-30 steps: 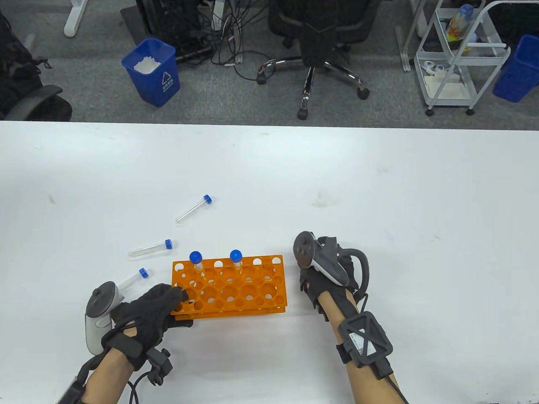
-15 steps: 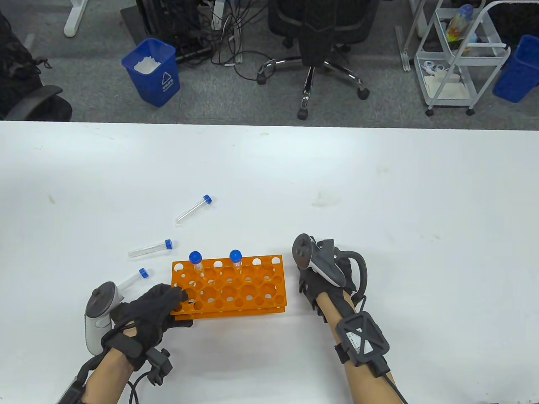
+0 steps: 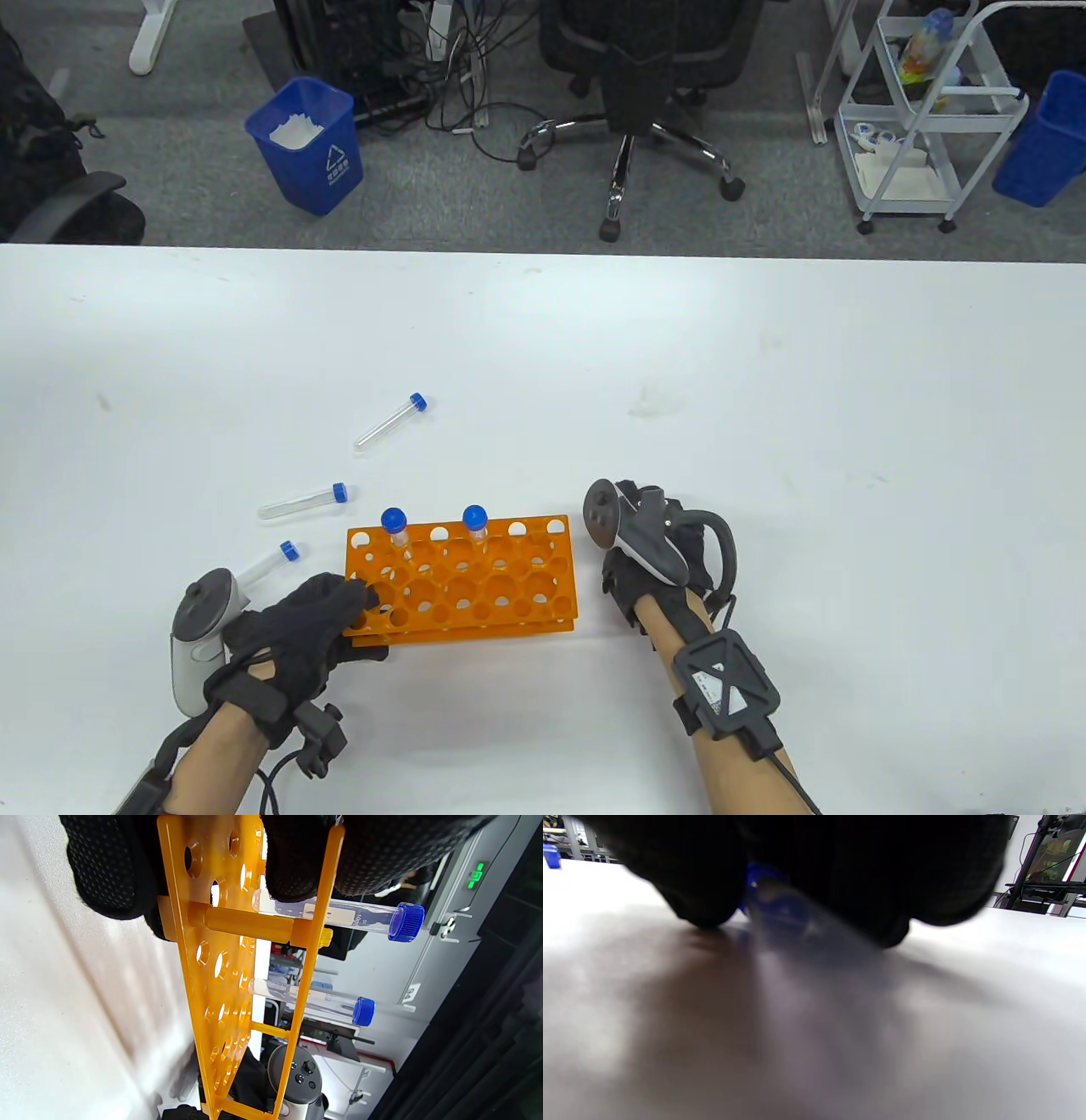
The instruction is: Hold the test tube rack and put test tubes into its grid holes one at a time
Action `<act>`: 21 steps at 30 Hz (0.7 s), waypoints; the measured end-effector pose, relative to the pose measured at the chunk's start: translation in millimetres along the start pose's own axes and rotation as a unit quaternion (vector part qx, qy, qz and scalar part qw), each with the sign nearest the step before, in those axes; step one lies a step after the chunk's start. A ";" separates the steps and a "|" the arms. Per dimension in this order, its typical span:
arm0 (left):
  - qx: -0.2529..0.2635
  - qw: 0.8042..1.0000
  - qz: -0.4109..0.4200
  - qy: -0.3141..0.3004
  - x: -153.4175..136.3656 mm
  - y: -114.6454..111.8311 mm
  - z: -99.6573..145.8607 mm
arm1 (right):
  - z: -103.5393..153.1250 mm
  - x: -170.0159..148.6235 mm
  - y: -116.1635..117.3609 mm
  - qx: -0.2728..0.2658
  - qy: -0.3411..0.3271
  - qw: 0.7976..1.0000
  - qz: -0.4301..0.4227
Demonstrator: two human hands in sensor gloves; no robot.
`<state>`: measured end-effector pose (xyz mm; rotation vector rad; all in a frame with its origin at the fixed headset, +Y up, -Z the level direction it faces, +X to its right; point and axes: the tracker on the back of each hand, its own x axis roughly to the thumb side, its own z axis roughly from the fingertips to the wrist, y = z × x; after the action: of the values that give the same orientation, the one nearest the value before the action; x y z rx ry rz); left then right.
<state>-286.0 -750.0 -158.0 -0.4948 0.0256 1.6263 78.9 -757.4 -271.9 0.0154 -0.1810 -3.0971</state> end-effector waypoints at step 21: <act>-0.001 1.000 0.001 0.000 -0.2 0.2 -1.4 | 44.5 -36.0 -86.6 -0.189 -0.081 0.939 -0.276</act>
<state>-285.7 -750.6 -159.3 -0.4968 0.0241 1.6275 111.0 -664.9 -237.5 -0.2416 0.5075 -3.6262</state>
